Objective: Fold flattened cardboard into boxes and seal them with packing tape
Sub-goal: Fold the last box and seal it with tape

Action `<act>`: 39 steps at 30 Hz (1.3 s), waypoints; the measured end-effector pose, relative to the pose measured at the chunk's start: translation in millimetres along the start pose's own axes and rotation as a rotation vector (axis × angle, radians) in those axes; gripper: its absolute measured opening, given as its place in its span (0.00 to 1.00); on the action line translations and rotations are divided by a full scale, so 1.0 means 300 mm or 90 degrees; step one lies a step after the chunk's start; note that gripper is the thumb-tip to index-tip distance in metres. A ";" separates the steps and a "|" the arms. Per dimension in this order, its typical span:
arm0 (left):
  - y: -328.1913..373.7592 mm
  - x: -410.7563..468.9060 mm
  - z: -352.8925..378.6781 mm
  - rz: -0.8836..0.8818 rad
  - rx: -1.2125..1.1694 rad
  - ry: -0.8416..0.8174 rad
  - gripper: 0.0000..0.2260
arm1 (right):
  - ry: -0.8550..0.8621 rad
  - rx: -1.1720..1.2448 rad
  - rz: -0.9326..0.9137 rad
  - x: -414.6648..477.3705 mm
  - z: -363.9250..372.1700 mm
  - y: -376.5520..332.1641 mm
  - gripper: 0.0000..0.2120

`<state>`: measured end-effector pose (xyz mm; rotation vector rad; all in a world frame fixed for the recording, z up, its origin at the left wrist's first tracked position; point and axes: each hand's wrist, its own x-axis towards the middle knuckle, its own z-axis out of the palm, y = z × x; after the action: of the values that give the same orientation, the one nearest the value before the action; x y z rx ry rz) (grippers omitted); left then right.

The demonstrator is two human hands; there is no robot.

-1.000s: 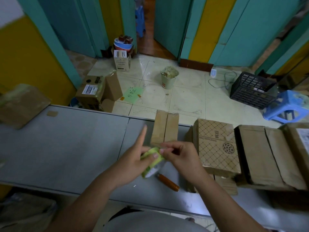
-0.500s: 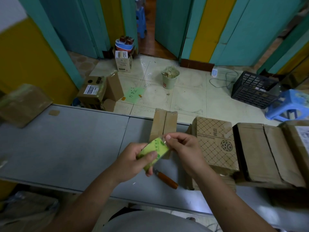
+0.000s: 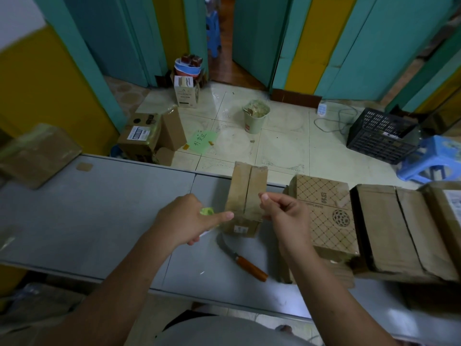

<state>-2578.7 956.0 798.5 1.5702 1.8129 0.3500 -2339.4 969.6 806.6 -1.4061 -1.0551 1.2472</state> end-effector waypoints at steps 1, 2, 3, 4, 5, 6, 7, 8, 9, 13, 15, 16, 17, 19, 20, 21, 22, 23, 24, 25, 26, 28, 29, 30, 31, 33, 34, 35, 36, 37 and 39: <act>-0.010 0.004 -0.010 0.006 -0.005 -0.004 0.41 | 0.006 0.006 0.016 0.003 -0.002 0.009 0.05; -0.021 0.007 -0.020 0.022 -0.037 -0.022 0.40 | 0.014 0.016 0.036 0.006 -0.005 0.017 0.05; -0.034 0.010 -0.030 0.044 -0.096 -0.048 0.38 | 0.025 0.034 0.061 0.011 -0.012 0.024 0.05; -0.049 0.010 -0.043 0.070 -0.169 -0.073 0.35 | 0.036 0.052 0.087 0.015 -0.019 0.030 0.06; -0.064 0.013 -0.055 0.102 -0.236 -0.088 0.32 | 0.043 0.062 0.110 0.017 -0.026 0.038 0.07; -0.078 0.017 -0.064 0.132 -0.292 -0.094 0.31 | 0.045 0.067 0.128 0.016 -0.030 0.047 0.08; -0.092 0.024 -0.069 0.156 -0.346 -0.105 0.30 | 0.045 0.073 0.142 0.013 -0.032 0.057 0.08; -0.104 0.030 -0.069 0.172 -0.406 -0.120 0.27 | 0.045 0.079 0.155 0.008 -0.030 0.066 0.08; -0.116 0.036 -0.066 0.185 -0.469 -0.144 0.22 | 0.043 0.082 0.162 0.004 -0.026 0.071 0.08; -0.155 0.069 -0.050 0.207 -0.468 -0.151 0.19 | 0.081 0.099 0.165 0.006 -0.021 0.069 0.08; -0.185 0.091 -0.057 0.186 -0.357 -0.121 0.22 | 0.123 0.098 0.157 0.006 -0.031 0.070 0.07; -0.202 0.107 -0.067 0.171 -0.277 -0.114 0.23 | 0.134 0.085 0.149 -0.001 -0.032 0.077 0.08; -0.217 0.126 -0.075 0.155 -0.196 -0.117 0.24 | 0.137 0.067 0.139 -0.011 -0.028 0.087 0.08; -0.230 0.169 -0.082 0.119 -0.071 -0.129 0.25 | 0.144 0.039 0.128 -0.034 -0.014 0.112 0.08; -0.228 0.191 -0.080 0.113 -0.020 -0.126 0.25 | 0.155 0.030 0.131 -0.040 -0.004 0.123 0.09; -0.225 0.212 -0.074 0.106 0.015 -0.125 0.25 | 0.171 0.023 0.132 -0.041 0.006 0.132 0.09; -0.219 0.230 -0.067 0.092 0.030 -0.129 0.22 | 0.193 0.009 0.127 -0.038 0.017 0.142 0.09; -0.211 0.245 -0.062 0.074 0.032 -0.142 0.19 | 0.218 -0.013 0.119 -0.032 0.026 0.151 0.09; -0.201 0.256 -0.060 0.062 0.042 -0.160 0.16 | 0.241 -0.034 0.111 -0.025 0.036 0.158 0.09; -0.193 0.265 -0.061 0.071 0.065 -0.177 0.15 | 0.258 -0.046 0.107 -0.021 0.045 0.164 0.08; -0.185 0.274 -0.065 0.091 0.095 -0.191 0.15 | 0.267 -0.052 0.107 -0.017 0.053 0.170 0.08; -0.174 0.297 -0.075 0.138 0.140 -0.214 0.13 | 0.272 -0.054 0.111 -0.014 0.064 0.189 0.08; -0.168 0.309 -0.078 0.155 0.154 -0.227 0.11 | 0.276 -0.054 0.114 -0.014 0.068 0.200 0.08; -0.161 0.320 -0.079 0.169 0.167 -0.244 0.08 | 0.285 -0.050 0.121 -0.013 0.071 0.212 0.07; -0.155 0.329 -0.077 0.179 0.178 -0.265 0.07 | 0.296 -0.041 0.132 -0.012 0.075 0.223 0.07; -0.141 0.344 -0.065 0.190 0.185 -0.307 0.08 | 0.317 0.000 0.161 -0.009 0.085 0.246 0.08; -0.133 0.351 -0.058 0.194 0.179 -0.322 0.09 | 0.329 0.029 0.172 -0.007 0.090 0.255 0.09; -0.127 0.360 -0.051 0.199 0.175 -0.331 0.09 | 0.340 0.051 0.180 -0.004 0.094 0.262 0.10; -0.121 0.368 -0.046 0.203 0.176 -0.334 0.10 | 0.347 0.064 0.188 0.000 0.097 0.269 0.10; -0.117 0.376 -0.043 0.205 0.179 -0.337 0.10 | 0.351 0.075 0.199 0.004 0.099 0.277 0.10; -0.114 0.390 -0.042 0.209 0.176 -0.352 0.11 | 0.358 0.096 0.223 0.012 0.103 0.293 0.09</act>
<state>-2614.8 1061.7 748.0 1.9250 1.2141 -0.1892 -2368.6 960.5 718.4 -1.7299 -0.3352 1.0430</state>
